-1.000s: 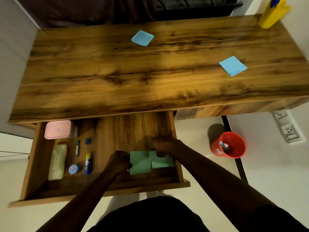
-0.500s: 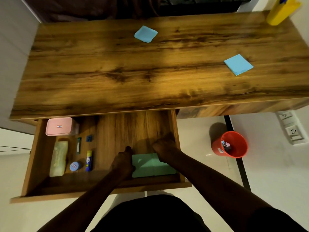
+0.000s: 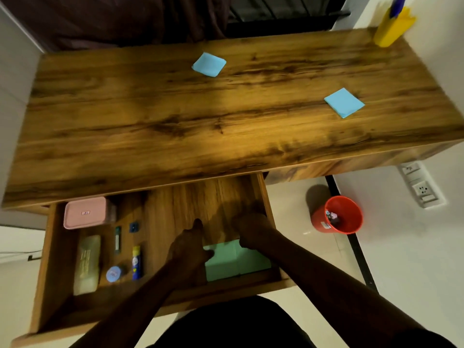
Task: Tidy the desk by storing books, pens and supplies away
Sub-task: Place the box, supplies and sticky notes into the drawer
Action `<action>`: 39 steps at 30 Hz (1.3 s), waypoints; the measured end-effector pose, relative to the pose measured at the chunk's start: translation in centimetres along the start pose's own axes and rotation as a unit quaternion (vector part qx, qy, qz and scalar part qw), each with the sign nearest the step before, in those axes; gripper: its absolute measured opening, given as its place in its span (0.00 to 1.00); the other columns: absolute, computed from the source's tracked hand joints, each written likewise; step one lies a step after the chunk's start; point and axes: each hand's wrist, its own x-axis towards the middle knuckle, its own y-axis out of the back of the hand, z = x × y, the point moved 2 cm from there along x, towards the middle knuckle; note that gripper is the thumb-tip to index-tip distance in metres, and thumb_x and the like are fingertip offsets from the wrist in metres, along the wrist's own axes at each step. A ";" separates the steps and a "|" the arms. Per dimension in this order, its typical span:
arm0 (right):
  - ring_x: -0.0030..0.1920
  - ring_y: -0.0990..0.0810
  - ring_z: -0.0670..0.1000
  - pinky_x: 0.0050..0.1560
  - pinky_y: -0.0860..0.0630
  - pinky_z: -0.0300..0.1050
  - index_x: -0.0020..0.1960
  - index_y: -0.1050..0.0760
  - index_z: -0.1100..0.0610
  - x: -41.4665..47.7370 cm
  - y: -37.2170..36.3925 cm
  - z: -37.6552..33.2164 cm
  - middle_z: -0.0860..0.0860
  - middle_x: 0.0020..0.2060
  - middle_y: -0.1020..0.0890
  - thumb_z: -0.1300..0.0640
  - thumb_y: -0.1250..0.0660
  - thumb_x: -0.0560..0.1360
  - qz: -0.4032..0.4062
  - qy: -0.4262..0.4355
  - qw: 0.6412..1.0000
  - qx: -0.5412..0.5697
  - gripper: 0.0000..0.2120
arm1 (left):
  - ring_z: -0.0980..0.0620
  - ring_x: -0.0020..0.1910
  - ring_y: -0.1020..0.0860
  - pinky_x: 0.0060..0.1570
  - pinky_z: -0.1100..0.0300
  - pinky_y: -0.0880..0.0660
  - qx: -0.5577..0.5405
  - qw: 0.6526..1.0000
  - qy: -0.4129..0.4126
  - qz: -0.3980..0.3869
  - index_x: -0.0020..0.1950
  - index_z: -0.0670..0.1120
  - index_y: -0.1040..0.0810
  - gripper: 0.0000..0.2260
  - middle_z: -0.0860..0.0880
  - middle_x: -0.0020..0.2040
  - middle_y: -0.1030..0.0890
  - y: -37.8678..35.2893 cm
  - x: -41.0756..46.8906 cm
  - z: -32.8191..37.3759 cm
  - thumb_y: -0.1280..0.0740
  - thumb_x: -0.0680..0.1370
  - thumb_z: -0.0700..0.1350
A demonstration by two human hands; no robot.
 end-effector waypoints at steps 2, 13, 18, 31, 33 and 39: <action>0.63 0.20 0.58 0.62 0.21 0.53 0.65 0.24 0.58 -0.3 2.1 0.4 0.55 0.62 0.19 0.52 0.27 0.77 0.047 0.005 0.995 0.089 0.20 | 0.57 0.35 0.22 0.29 0.61 0.31 0.005 0.998 -0.034 0.047 0.63 0.55 0.33 0.25 0.55 0.42 0.19 2.9 0.2 1.7 0.26 0.72 0.59; 0.58 0.20 0.50 0.58 0.19 0.51 0.52 0.19 0.50 -1.8 9.3 2.0 0.50 0.58 0.20 0.38 0.24 0.68 0.166 0.011 0.935 0.312 0.20 | 0.50 0.45 0.16 0.47 0.60 0.22 -0.194 0.950 -0.077 0.234 0.50 0.47 0.18 0.09 0.51 0.44 0.15 22.8 15.7 9.4 0.26 0.73 0.49; 0.58 0.21 0.46 0.60 0.21 0.45 0.60 0.24 0.49 -1.3 8.4 2.3 0.46 0.59 0.22 0.36 0.30 0.74 0.106 0.045 0.948 0.297 0.22 | 0.43 0.62 0.21 0.53 0.61 0.29 -0.240 0.927 -0.017 0.286 0.66 0.40 0.25 0.22 0.43 0.61 0.19 28.2 23.9 11.2 0.26 0.76 0.47; 0.53 0.20 0.36 0.58 0.25 0.34 0.57 0.27 0.41 -0.2 7.4 7.0 0.36 0.51 0.19 0.24 0.38 0.68 0.141 0.024 0.909 0.393 0.27 | 0.37 0.74 0.32 0.72 0.45 0.32 -0.150 0.940 0.095 0.292 0.79 0.39 0.43 0.45 0.38 0.75 0.32 29.7 39.5 16.7 0.24 0.72 0.57; 0.51 0.19 0.33 0.55 0.24 0.31 0.56 0.24 0.43 0.3 7.6 8.4 0.34 0.46 0.18 0.27 0.35 0.71 0.185 0.036 0.892 0.411 0.23 | 0.36 0.78 0.40 0.76 0.45 0.40 -0.098 0.948 0.123 0.276 0.81 0.38 0.48 0.47 0.36 0.79 0.39 30.1 39.7 17.7 0.25 0.74 0.57; 0.44 0.16 0.40 0.42 0.20 0.39 0.49 0.19 0.49 -0.7 11.2 16.3 0.42 0.43 0.16 0.53 0.27 0.77 0.327 0.043 0.829 0.451 0.02 | 0.39 0.64 0.22 0.62 0.41 0.23 -0.232 0.939 0.127 0.220 0.67 0.48 0.24 0.52 0.41 0.68 0.22 29.6 46.8 11.5 0.20 0.43 0.60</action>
